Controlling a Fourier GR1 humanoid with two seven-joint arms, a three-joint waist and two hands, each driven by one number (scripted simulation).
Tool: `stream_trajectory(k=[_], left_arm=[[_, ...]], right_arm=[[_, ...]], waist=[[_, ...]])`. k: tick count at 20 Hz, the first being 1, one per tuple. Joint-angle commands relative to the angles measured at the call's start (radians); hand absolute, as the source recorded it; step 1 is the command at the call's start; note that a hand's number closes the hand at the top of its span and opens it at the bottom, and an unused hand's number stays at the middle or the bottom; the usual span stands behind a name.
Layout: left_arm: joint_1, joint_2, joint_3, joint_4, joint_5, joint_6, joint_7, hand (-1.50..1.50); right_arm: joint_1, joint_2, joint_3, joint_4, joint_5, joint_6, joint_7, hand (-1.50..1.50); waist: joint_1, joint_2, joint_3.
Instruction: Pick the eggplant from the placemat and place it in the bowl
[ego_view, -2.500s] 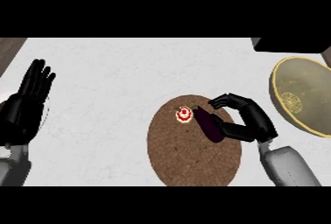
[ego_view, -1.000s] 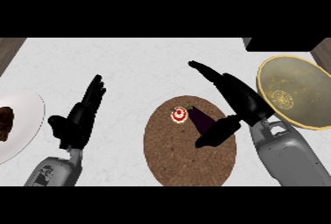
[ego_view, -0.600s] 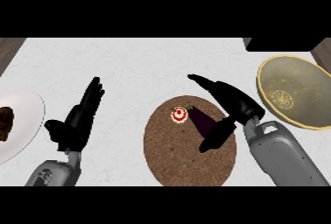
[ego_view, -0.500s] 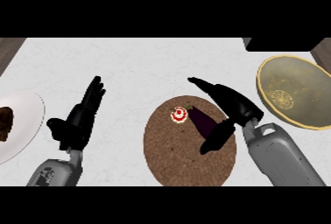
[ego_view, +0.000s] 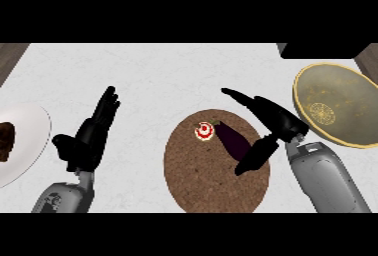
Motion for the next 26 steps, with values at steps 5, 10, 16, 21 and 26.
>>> stream_trajectory(k=[5,10,16,21,26], left_arm=[[-0.023,-0.054,0.040,0.113,-0.040,-0.021,-0.074,0.00],[0.022,-0.042,0.046,-0.018,-0.064,-0.035,0.016,0.00],[-0.014,-0.064,0.089,0.029,-0.055,-0.071,-0.005,0.00],[0.025,-0.096,0.059,-0.045,-0.099,-0.067,0.043,0.00],[-0.016,-0.085,0.104,0.020,-0.097,-0.095,0.018,0.00]], right_arm=[[0.076,0.090,-0.019,-0.067,0.002,-0.009,0.004,-1.50],[0.099,0.128,-0.025,-0.099,-0.007,0.022,0.087,-1.50],[0.147,0.159,-0.023,0.059,0.088,-0.039,-0.094,-1.50],[0.151,0.162,-0.041,0.136,0.129,-0.048,-0.205,-1.50],[0.079,0.112,-0.081,0.223,0.182,-0.037,-0.228,-1.50]], waist=[[-0.004,0.000,0.000],[-0.001,-0.001,0.000],[0.000,0.000,0.000],[0.000,0.000,0.000],[0.000,0.000,0.000]])
